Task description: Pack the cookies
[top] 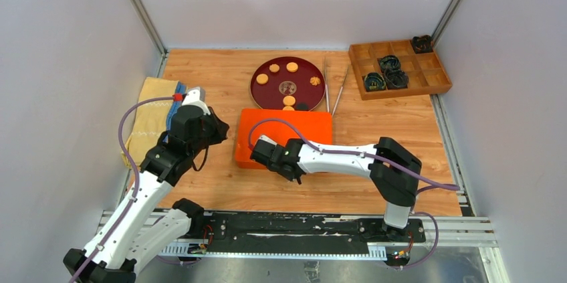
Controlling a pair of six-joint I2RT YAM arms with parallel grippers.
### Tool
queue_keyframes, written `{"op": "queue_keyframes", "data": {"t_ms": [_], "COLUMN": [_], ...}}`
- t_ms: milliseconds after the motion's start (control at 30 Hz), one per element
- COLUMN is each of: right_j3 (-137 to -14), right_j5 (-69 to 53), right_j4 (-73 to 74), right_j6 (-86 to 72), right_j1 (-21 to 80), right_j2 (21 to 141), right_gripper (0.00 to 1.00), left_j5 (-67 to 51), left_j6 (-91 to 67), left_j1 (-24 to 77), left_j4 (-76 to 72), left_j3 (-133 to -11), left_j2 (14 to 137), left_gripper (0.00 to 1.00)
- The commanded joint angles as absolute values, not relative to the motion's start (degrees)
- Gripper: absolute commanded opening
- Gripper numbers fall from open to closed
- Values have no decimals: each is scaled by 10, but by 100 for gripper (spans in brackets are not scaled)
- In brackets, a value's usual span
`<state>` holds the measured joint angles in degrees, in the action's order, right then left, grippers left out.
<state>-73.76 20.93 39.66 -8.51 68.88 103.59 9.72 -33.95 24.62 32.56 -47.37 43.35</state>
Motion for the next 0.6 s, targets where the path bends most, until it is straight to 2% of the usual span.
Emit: {"op": "queue_keyframes", "data": {"t_ms": [0,133,300,567], "right_j3": [-739,-728,-740,-720], "right_j5": [206,211,277,269], "right_j4": [402,402,404,362], "right_j6": [-96,-118,-156,-167], "right_j1": [682,681,661,591], "right_j2": [976,901,833,749], "right_gripper": [0,0,0,0], "left_j5": [87,72,36,156], "left_j6": [-330,-338,-346,-320], "left_j1": [250,249,250,250], "left_j4": [277,193,89,119], "left_j3": [-452,-429,-447,-547], "left_j2": [445,501,636,795], "left_gripper": [0,0,0,0]}}
